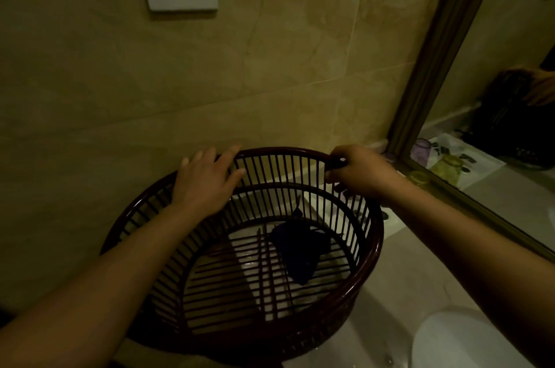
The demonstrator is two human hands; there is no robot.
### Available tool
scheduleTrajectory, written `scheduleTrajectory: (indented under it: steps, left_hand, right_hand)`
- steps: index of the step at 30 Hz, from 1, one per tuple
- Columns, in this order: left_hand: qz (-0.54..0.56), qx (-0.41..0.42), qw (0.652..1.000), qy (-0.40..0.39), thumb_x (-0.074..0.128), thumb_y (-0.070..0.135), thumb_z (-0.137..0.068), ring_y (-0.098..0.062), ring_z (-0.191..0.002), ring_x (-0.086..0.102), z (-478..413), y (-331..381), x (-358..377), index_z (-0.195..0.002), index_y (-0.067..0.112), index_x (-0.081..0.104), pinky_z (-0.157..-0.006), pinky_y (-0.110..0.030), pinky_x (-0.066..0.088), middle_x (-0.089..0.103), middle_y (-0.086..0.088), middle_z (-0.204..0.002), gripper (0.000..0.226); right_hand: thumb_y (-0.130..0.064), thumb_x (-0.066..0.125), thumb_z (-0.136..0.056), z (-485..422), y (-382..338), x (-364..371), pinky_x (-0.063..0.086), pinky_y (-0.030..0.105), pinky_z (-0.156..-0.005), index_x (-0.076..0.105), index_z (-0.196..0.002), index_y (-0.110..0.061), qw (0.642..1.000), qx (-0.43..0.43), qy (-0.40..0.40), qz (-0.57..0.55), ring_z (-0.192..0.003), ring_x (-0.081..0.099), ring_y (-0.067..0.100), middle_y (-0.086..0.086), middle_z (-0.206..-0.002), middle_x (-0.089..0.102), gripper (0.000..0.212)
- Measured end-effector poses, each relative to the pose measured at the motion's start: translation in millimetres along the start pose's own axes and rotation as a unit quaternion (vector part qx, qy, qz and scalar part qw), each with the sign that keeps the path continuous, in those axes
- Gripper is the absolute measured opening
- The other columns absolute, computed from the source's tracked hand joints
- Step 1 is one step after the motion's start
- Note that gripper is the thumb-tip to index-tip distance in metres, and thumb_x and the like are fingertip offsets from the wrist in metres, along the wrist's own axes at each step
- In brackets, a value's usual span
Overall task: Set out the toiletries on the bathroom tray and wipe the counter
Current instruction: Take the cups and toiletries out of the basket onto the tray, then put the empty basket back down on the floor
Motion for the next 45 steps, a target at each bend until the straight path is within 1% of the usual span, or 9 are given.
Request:
scheduleTrajectory:
  steps: [6, 9, 15, 20, 26, 31, 36, 41, 45]
  left_hand:
    - [0.043, -0.034, 0.998, -0.016, 0.021, 0.066, -0.093, -0.032, -0.114, 0.053, 28.7, -23.6, -18.4, -0.146, 0.028, 0.036, -0.093, -0.047, 0.042, 0.058, -0.012, -0.125, 0.068]
    - [0.060, -0.062, 0.996, 0.014, 0.025, 0.068, -0.092, -0.034, -0.102, 0.059, 62.5, -49.1, -40.7, -0.144, 0.025, 0.040, -0.080, -0.044, 0.049, 0.061, -0.013, -0.119, 0.069]
    - [0.052, -0.137, 0.988, 0.052, 0.026, 0.072, -0.089, -0.035, -0.098, 0.059, 160.6, -115.8, -87.3, -0.142, 0.025, 0.041, -0.082, -0.047, 0.050, 0.059, -0.015, -0.123, 0.073]
    - [-0.046, -0.204, 0.977, 0.047, 0.028, 0.067, -0.088, -0.040, -0.092, 0.059, 250.9, -156.6, -91.5, -0.142, 0.021, 0.045, -0.068, -0.044, 0.049, 0.062, -0.019, -0.108, 0.073]
    - [-0.016, -0.314, 0.949, -0.023, 0.038, 0.060, -0.089, -0.038, -0.082, 0.053, 369.9, -215.4, -19.1, -0.152, 0.036, 0.026, -0.060, -0.042, 0.048, 0.052, -0.018, -0.099, 0.069]
    - [0.155, -0.365, 0.914, -0.093, 0.050, 0.055, -0.090, -0.037, -0.096, 0.053, 442.3, -245.7, 69.1, -0.149, 0.053, 0.010, -0.077, -0.047, 0.051, 0.046, -0.015, -0.111, 0.072]
    - [0.139, -0.395, 0.894, -0.159, 0.057, 0.049, -0.091, -0.041, -0.105, 0.051, 489.4, -263.2, 152.7, -0.153, 0.042, 0.005, -0.081, -0.052, 0.052, 0.043, -0.025, -0.127, 0.081]
    - [0.142, -0.441, 0.865, -0.191, 0.054, 0.052, -0.090, -0.040, -0.092, 0.046, 540.3, -268.7, 233.8, -0.150, 0.045, -0.001, -0.076, -0.050, 0.047, 0.040, -0.015, -0.101, 0.082]
    - [0.141, -0.449, 0.853, -0.225, 0.051, 0.056, -0.090, -0.039, -0.095, 0.044, 573.2, -272.4, 305.9, -0.148, 0.047, -0.004, -0.078, -0.050, 0.045, 0.040, -0.014, -0.105, 0.080]
  right_hand:
    - [-0.023, 0.070, -0.086, 15.0, -23.5, 2.6, 0.060, 0.050, -0.073, 0.065, -0.092, -0.023, 0.998, -0.031, 0.015, -0.046, -0.075, 0.070, 0.021, 0.003, -0.086, 0.071, 0.008]
    - [-0.028, 0.071, -0.085, 23.7, -44.5, 8.9, 0.059, 0.049, -0.075, 0.065, -0.091, -0.029, 0.995, -0.070, 0.005, -0.067, -0.075, 0.070, 0.018, 0.000, -0.085, 0.071, 0.008]
    - [-0.031, 0.069, -0.087, 49.5, -100.4, 57.8, 0.054, 0.028, -0.060, 0.064, -0.093, -0.034, 0.982, -0.141, -0.052, -0.118, -0.068, 0.068, 0.007, -0.004, -0.081, 0.071, 0.008]
    - [-0.036, 0.069, -0.085, 75.1, -138.9, 122.6, 0.058, 0.045, -0.075, 0.067, -0.095, -0.030, 0.979, -0.169, -0.075, -0.091, -0.079, 0.068, 0.015, -0.002, -0.085, 0.072, 0.012]
    - [-0.040, 0.068, -0.086, 94.0, -138.5, 212.2, 0.056, 0.041, -0.076, 0.068, -0.102, -0.027, 0.985, -0.148, -0.086, -0.021, -0.083, 0.066, 0.015, -0.004, -0.093, 0.071, 0.021]
    - [-0.042, 0.065, -0.087, 104.2, -112.5, 296.7, 0.044, 0.028, -0.071, 0.067, -0.107, -0.029, 0.990, -0.111, -0.084, 0.034, -0.096, 0.066, 0.022, -0.003, -0.104, 0.072, 0.024]
    - [-0.038, 0.061, -0.090, 105.9, -70.8, 403.9, 0.052, 0.037, -0.076, 0.060, -0.111, -0.025, 0.988, -0.081, -0.110, 0.072, -0.097, 0.067, 0.029, 0.003, -0.103, 0.071, 0.025]
    - [-0.032, 0.059, -0.092, 96.3, -8.2, 521.4, 0.051, 0.035, -0.079, 0.058, -0.116, -0.025, 0.981, -0.009, -0.183, 0.057, -0.101, 0.065, 0.027, 0.002, -0.108, 0.070, 0.025]
    - [-0.022, 0.065, -0.091, 85.4, 55.1, 607.6, 0.048, 0.030, -0.084, 0.060, -0.124, -0.017, 0.974, 0.060, -0.216, 0.006, -0.109, 0.063, 0.027, 0.007, -0.118, 0.068, 0.035]
Point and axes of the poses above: each hand's wrist, its own z-axis away from the middle knuckle, its own x-axis out of the palm, y = z × x, the point moved 8 cm from there along -z, towards the middle knuckle
